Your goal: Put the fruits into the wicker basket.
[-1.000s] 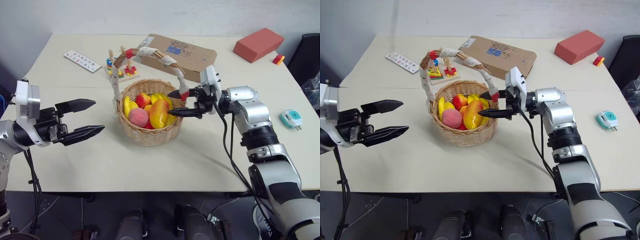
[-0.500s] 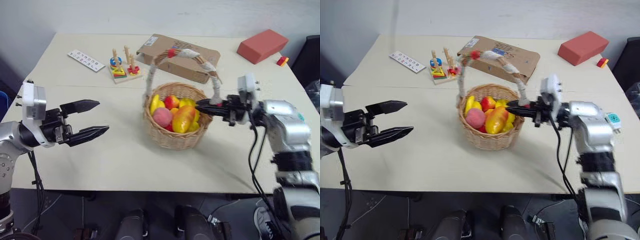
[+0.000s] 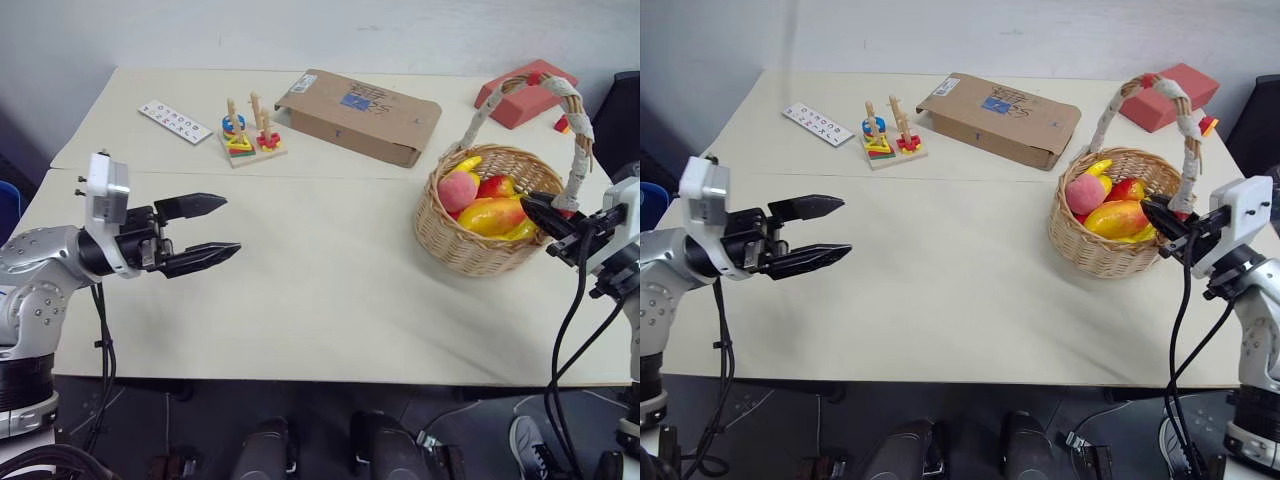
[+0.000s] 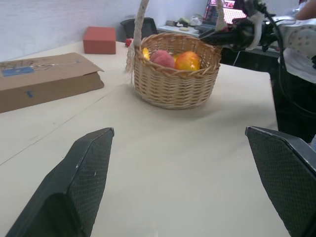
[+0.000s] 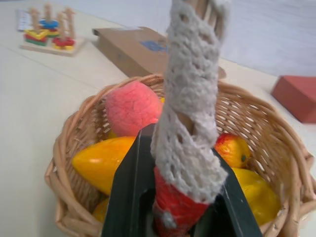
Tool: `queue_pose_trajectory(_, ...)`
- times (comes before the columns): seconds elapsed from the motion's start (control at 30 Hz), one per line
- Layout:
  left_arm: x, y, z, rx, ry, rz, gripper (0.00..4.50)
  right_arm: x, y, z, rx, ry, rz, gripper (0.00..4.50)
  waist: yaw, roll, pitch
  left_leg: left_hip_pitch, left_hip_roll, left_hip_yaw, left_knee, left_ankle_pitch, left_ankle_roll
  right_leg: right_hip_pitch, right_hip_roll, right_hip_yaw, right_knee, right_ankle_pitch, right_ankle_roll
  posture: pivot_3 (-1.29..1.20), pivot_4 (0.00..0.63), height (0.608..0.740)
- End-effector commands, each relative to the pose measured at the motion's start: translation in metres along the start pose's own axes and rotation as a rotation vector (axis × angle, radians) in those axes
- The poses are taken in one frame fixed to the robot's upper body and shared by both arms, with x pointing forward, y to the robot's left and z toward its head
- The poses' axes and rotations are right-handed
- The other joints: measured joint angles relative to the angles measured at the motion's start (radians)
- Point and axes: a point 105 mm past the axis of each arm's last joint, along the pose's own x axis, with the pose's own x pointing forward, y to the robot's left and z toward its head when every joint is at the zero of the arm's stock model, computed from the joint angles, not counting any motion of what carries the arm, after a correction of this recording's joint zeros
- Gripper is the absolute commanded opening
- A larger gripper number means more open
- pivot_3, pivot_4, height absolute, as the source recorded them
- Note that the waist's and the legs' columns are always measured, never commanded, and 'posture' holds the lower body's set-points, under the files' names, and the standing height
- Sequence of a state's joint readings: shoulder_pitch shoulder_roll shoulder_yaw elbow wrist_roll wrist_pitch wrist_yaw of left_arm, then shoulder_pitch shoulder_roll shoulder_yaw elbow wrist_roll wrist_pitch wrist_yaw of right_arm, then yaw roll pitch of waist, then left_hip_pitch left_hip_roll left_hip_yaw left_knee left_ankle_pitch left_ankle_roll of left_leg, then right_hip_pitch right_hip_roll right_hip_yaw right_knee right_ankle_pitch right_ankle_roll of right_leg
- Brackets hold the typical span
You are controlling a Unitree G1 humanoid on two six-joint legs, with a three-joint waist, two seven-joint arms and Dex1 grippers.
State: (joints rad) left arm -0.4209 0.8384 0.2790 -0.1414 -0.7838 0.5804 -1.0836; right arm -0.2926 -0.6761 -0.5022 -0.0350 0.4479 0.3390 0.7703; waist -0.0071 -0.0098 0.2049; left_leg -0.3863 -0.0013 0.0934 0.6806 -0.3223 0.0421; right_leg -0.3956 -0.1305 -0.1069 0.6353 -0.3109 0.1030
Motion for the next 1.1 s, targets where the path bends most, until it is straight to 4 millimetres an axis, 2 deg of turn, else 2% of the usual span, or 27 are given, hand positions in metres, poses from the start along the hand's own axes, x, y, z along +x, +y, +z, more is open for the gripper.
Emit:
queue_pose_trajectory(0.03, -0.002, 0.0, 0.008, 0.04, -0.009, 0.0, 4.5, -0.003, -0.001, -0.001, -0.016, -0.026, -0.006, 0.19, 0.001, 0.0, 0.0, 0.0, 0.0, 0.0, 0.0, 0.0, 0.0, 0.0, 0.0, 0.0, 0.0, 0.0, 0.0, 0.0, 0.15, 0.74)
queue_pose_trajectory(0.07, -0.003, 0.0, 0.008, 0.04, -0.007, 0.0, 4.5, -0.003, 0.001, 0.001, -0.016, -0.037, 0.001, 0.9, 0.002, 0.0, 0.0, 0.0, 0.0, 0.0, 0.0, 0.0, 0.0, 0.0, 0.0, 0.0, 0.0, 0.0, 0.0, 0.0, 0.15, 0.74)
queue_pose_trajectory(0.1, -0.004, 0.001, 0.008, 0.04, -0.003, 0.003, 4.5, -0.003, 0.005, 0.004, -0.023, -0.049, 0.015, 1.09, 0.003, 0.0, 0.0, 0.0, 0.0, 0.0, 0.0, 0.0, 0.0, 0.0, 0.0, 0.0, 0.0, 0.0, 0.0, 0.0, 0.15, 0.74)
queue_pose_trajectory(0.2, -0.007, 0.004, 0.006, 0.021, -0.012, 0.037, 4.5, -0.008, 0.012, 0.005, -0.064, -0.038, 0.026, 2.11, 0.004, 0.0, 0.0, 0.0, 0.0, -0.001, 0.0, 0.0, 0.0, 0.0, 0.0, 0.0, 0.0, 0.0, 0.0, 0.0, 0.15, 0.74)
queue_pose_trajectory(0.3, -0.016, 0.007, -0.023, 0.03, 0.067, 0.116, 4.5, -0.032, 0.009, -0.004, -0.176, 0.043, 0.027, 3.13, 0.006, 0.001, 0.0, 0.0, 0.0, -0.001, 0.0, 0.0, 0.0, 0.001, -0.001, 0.0, 0.0, 0.0, 0.0, 0.0, 0.15, 0.74)
queue_pose_trajectory(0.43, -0.036, -0.003, -0.058, 0.001, 0.163, 0.177, 4.5, -0.067, -0.001, -0.009, -0.302, 0.125, 0.043, 4.48, 0.007, 0.001, 0.0, 0.0, -0.001, -0.001, -0.001, 0.0, 0.001, 0.002, -0.001, 0.0, -0.005, 0.0, 0.001, 0.0, 0.15, 0.74)
queue_pose_trajectory(0.5, -0.045, -0.009, -0.069, -0.009, 0.202, 0.19, 4.5, -0.079, -0.001, -0.014, -0.32, 0.161, 0.073, 4.48, 0.007, 0.001, -0.001, 0.0, -0.001, -0.001, -0.002, -0.001, 0.002, 0.003, -0.001, 0.0, -0.009, 0.001, 0.002, 0.0, 0.15, 0.74)
queue_pose_trajectory(0.63, -0.057, -0.025, -0.091, -0.011, 0.275, 0.195, 4.5, -0.094, 0.033, -0.036, -0.285, 0.229, 0.332, 4.48, 0.005, 0.001, -0.001, 0.002, 0.001, -0.001, -0.002, -0.001, 0.002, 0.004, -0.001, 0.0, -0.011, 0.001, 0.003, 0.0, 0.15, 0.74)
queue_pose_trajectory(0.73, -0.053, -0.032, -0.104, 0.025, 0.297, 0.227, 4.5, -0.094, 0.082, -0.062, -0.164, 0.262, 0.586, 4.48, 0.005, 0.001, -0.001, 0.003, 0.001, -0.001, -0.003, -0.002, 0.001, 0.004, -0.001, 0.001, -0.011, 0.001, 0.002, 0.0, 0.15, 0.74)
queue_pose_trajectory(0.8, -0.048, -0.038, -0.111, 0.054, 0.31, 0.237, 4.5, -0.083, 0.11, -0.072, -0.126, 0.222, 0.703, 4.48, 0.002, 0.001, -0.001, 0.005, 0.002, -0.001, -0.004, -0.002, 0.0, 0.005, -0.002, 0.001, -0.011, 0.001, 0.002, 0.0, 0.15, 0.74)
queue_pose_trajectory(0.93, -0.05, -0.048, -0.131, 0.074, 0.38, 0.246, 4.5, -0.048, 0.141, -0.08, -0.16, 0.111, 0.818, 4.48, -0.003, 0.001, -0.001, 0.006, 0.002, 0.0, -0.005, -0.004, -0.002, 0.004, -0.001, 0.002, -0.011, 0.001, 0.002, 0.0, 0.15, 0.74)
queue_pose_trajectory(1.0, -0.05, -0.05, -0.133, 0.077, 0.366, 0.264, 4.5, -0.032, 0.15, -0.082, -0.177, 0.063, 0.829, 4.48, 0.001, 0.002, -0.001, 0.007, 0.002, 0.001, -0.005, -0.003, -0.002, 0.004, -0.002, 0.002, -0.01, 0.001, 0.001, 0.0, 0.15, 0.74)
queue_pose_trajectory(1.1, -0.047, -0.054, -0.131, 0.096, 0.357, 0.268, 4.5, -0.016, 0.153, -0.082, -0.17, 0.023, 0.808, 4.48, 0.011, 0.002, -0.001, 0.007, 0.002, -0.001, -0.005, -0.003, -0.002, 0.004, -0.002, 0.0, -0.009, 0.001, 0.0, 0.0, 0.15, 0.74)
